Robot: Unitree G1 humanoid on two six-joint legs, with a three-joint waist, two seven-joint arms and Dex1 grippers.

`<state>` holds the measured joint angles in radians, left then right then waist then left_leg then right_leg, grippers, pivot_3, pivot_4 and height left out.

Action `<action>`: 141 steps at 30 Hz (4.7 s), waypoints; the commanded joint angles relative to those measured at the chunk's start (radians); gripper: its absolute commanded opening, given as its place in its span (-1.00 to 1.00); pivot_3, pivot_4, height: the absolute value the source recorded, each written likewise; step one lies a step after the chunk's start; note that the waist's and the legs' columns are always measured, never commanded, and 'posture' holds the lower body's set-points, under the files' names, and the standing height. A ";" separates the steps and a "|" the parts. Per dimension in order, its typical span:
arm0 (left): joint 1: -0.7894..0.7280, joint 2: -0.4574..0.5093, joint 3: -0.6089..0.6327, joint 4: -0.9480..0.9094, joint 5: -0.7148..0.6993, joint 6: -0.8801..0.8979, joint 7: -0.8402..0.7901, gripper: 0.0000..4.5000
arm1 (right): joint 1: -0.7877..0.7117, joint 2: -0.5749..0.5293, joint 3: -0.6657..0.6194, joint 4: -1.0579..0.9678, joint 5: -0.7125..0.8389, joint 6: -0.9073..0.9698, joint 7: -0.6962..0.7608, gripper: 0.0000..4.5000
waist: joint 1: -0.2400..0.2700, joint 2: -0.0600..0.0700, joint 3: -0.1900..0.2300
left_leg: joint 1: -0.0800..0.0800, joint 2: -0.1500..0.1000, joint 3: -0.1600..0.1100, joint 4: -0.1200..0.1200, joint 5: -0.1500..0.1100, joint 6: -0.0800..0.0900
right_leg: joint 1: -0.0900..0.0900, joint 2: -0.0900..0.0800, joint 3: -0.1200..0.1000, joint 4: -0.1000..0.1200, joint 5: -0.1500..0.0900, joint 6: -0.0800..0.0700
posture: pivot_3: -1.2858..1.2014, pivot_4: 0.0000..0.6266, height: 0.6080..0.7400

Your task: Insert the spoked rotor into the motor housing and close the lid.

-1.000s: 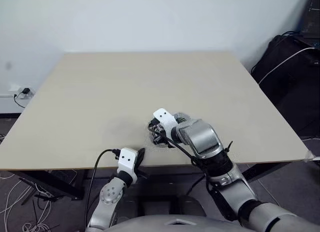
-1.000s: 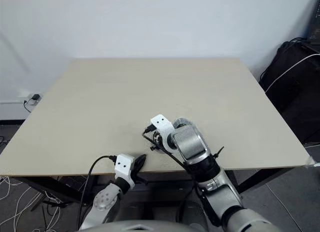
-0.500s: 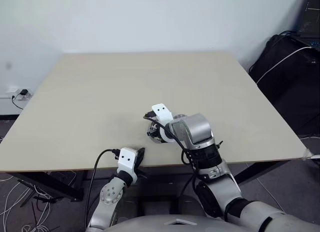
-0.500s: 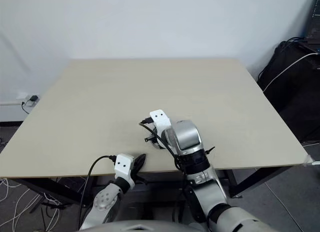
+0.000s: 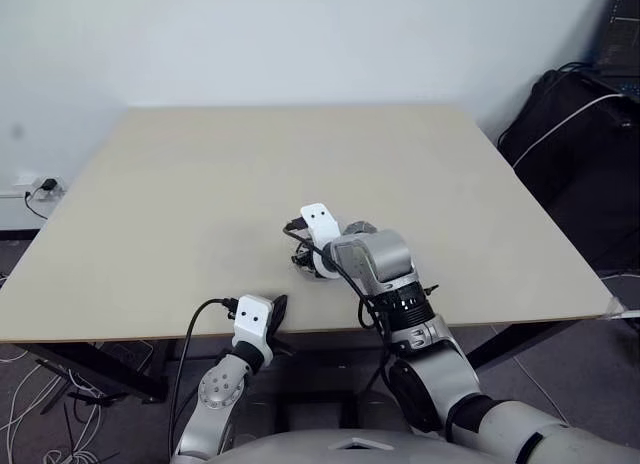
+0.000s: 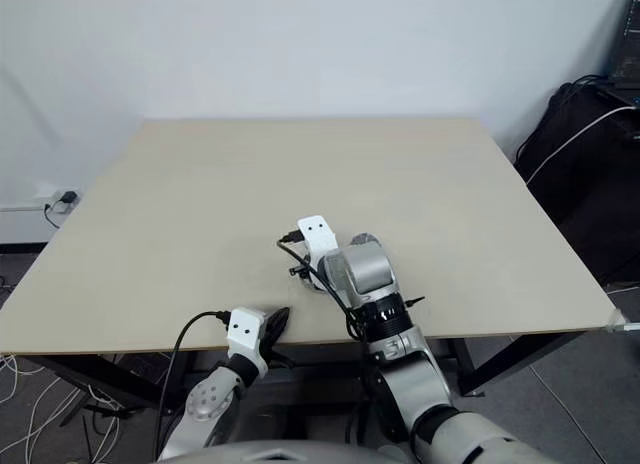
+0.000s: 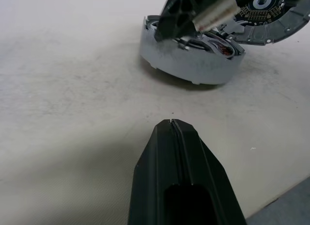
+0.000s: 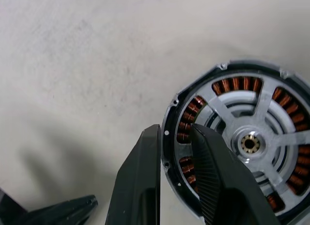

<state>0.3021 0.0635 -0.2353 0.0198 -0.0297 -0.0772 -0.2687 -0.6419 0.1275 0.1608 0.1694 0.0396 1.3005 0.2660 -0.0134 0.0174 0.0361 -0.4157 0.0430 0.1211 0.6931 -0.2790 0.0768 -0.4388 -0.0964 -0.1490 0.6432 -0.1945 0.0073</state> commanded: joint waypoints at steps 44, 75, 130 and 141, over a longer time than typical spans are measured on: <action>-0.017 0.030 0.000 -0.090 -0.003 0.027 -0.020 -1.00 | 0.242 -0.177 0.379 -0.429 0.029 -0.992 0.319 0.70 | 0.001 -0.004 -0.001 | 0.002 0.001 0.002 -0.002 0.000 -0.001 | 0.000 0.001 0.001 0.000 -0.001 0.000 | 0.03 -1.00 1.00; -0.017 0.010 0.007 -0.071 -0.005 0.017 -0.005 -1.00 | -0.173 -0.492 0.512 0.286 -0.356 -0.971 0.617 0.70 | -0.002 -0.005 -0.001 | 0.002 0.002 0.006 0.001 0.003 0.004 | 0.000 0.002 0.001 0.001 0.000 0.000 | 0.03 -1.00 1.00; -0.012 -0.015 0.013 -0.016 -0.016 -0.028 0.017 -1.00 | 0.004 -0.511 0.345 0.000 -0.396 -0.704 0.750 -0.96 | 0.005 -0.002 -0.003 | 0.000 0.002 0.006 0.002 0.000 0.001 | -0.003 0.000 0.001 0.001 0.002 -0.001 | 0.03 -1.00 1.00; -0.012 -0.011 0.008 -0.008 -0.020 -0.031 0.004 -1.00 | 0.128 -0.521 0.301 -0.389 -0.308 -0.255 0.721 -0.96 | 0.003 -0.003 -0.002 | 0.000 0.002 0.006 0.002 -0.001 0.000 | -0.003 -0.001 0.001 0.001 0.001 -0.002 | 0.03 -1.00 1.00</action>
<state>0.2970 0.0577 -0.2251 0.0278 -0.0422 -0.0823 -0.2587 -0.4915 -0.4107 0.5138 -0.1147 -0.2898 0.9717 1.0154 -0.0108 0.0146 0.0340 -0.4154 0.0451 0.1271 0.6952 -0.2795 0.0771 -0.4421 -0.0975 -0.1478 0.6445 -0.1931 0.0055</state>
